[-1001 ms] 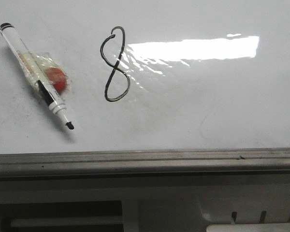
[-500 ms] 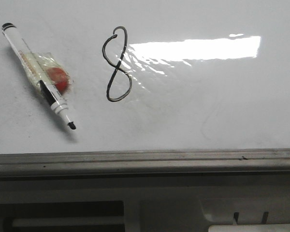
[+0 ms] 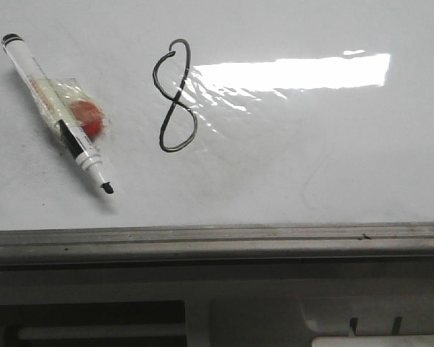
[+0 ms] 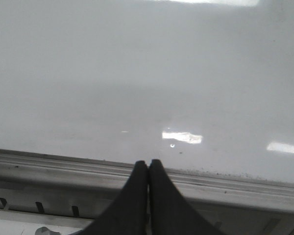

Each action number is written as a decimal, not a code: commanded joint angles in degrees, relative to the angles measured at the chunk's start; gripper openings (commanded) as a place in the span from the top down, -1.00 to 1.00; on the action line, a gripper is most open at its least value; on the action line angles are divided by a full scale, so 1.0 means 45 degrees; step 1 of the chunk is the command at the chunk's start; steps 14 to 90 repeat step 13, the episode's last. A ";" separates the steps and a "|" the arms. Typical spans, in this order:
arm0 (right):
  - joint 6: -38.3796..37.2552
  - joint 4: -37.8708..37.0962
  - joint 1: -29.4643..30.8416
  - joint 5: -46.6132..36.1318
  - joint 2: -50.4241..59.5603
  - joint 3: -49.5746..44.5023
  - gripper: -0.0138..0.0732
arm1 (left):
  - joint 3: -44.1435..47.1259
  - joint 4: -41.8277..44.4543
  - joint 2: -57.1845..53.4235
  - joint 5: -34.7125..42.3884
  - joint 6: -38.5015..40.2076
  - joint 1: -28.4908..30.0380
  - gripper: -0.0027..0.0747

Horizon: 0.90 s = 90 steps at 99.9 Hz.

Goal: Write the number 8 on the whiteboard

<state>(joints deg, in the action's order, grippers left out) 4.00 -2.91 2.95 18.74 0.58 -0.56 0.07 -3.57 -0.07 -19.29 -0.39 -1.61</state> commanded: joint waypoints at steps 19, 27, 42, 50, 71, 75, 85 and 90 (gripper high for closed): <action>-0.0008 -0.0117 0.0065 -0.0237 0.0267 -0.0171 0.83 | 0.0398 -0.0160 -0.0397 0.0653 -0.0004 0.0043 0.98; -0.0008 -0.0117 0.0065 -0.0237 0.0267 -0.0171 0.83 | 0.0398 -0.0160 -0.0397 0.0653 -0.0004 0.0043 0.98; -0.0008 -0.0117 0.0065 -0.0237 0.0267 -0.0171 0.83 | 0.0398 -0.0160 -0.0397 0.0653 -0.0004 0.0043 0.98; -0.0008 -0.0117 0.0065 -0.0237 0.0267 -0.0171 0.83 | 0.0398 -0.0160 -0.0397 0.0653 -0.0004 0.0043 0.98; -0.0008 -0.0117 0.0065 -0.0237 0.0267 -0.0171 0.83 | 0.0398 -0.0160 -0.0397 0.0653 -0.0004 0.0043 0.98; -0.0008 -0.0117 0.0065 -0.0237 0.0267 -0.0171 0.83 | 0.0398 -0.0160 -0.0397 0.0653 -0.0004 0.0043 0.98; -0.0008 -0.0117 0.0065 -0.0237 0.0267 -0.0171 0.83 | 0.0398 -0.0160 -0.0397 0.0653 -0.0004 0.0043 0.98; -0.0008 -0.0117 0.0065 -0.0237 0.0267 -0.0171 0.83 | 0.0398 -0.0160 -0.0397 0.0653 -0.0004 0.0043 0.98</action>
